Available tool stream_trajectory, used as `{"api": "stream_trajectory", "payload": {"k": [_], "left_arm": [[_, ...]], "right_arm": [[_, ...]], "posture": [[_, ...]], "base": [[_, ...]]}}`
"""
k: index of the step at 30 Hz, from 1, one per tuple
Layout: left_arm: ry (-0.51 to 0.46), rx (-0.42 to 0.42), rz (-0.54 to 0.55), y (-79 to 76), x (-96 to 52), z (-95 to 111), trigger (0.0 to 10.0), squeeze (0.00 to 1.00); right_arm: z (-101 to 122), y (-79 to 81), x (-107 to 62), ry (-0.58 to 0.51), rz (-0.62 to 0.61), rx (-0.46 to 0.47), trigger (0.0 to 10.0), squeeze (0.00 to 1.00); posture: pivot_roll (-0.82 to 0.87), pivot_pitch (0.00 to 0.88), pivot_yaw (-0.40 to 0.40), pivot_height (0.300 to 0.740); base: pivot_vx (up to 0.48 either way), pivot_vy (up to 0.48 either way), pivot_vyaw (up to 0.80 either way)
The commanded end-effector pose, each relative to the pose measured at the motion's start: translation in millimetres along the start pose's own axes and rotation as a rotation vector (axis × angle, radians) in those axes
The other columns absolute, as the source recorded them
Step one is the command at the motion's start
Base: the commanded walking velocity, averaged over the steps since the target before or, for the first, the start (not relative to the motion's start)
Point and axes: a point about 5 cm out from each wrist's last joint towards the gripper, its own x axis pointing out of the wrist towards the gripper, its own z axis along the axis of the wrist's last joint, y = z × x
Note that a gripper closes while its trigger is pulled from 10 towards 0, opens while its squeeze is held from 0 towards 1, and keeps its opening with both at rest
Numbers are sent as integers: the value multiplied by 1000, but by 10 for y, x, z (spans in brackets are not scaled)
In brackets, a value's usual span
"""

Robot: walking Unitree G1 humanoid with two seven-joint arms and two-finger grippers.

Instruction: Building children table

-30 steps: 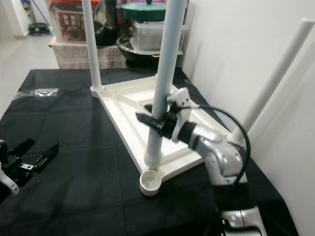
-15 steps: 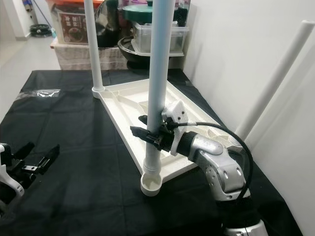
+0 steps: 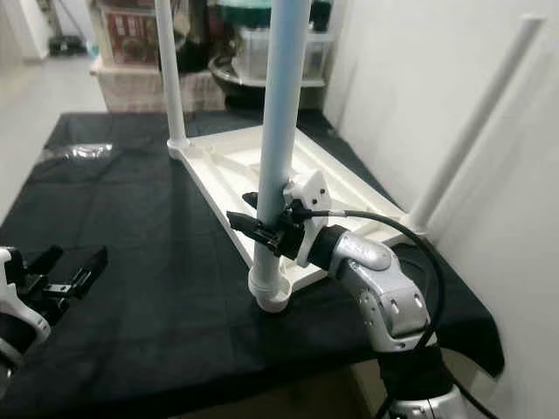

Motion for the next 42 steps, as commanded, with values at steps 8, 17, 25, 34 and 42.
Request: {"api": "stream_trajectory", "payload": {"k": [8, 17, 25, 34, 42], "left_arm": [[14, 6, 14, -22, 17, -53, 10000, 0], [17, 4, 13, -34, 33, -69, 10000, 0], [17, 3, 14, -38, 29, -82, 10000, 0], [14, -2, 2, -78, 36, -84, 10000, 0], [15, -5, -14, -116, 54, -89, 10000, 0]], "right_arm": [[7, -103, -12, -17, -94, -13, 0, 0], [4, -187, 57, -38, -210, -43, 0, 0], [-20, -226, 80, -41, -261, -2, 0, 0], [-54, -156, 143, -55, -231, 15, 0, 0], [-33, -117, 234, -74, -194, 5, 0, 0]], "posture": [[-31, 0, -59, 740], [-28, 0, -60, 740], [-26, 0, -61, 740], [-21, 0, -62, 740], [-20, 0, -61, 740]], "base": [[0, 0, 0], [0, 0, 0], [0, 0, -600], [0, 0, -444], [0, 0, 0]]}}
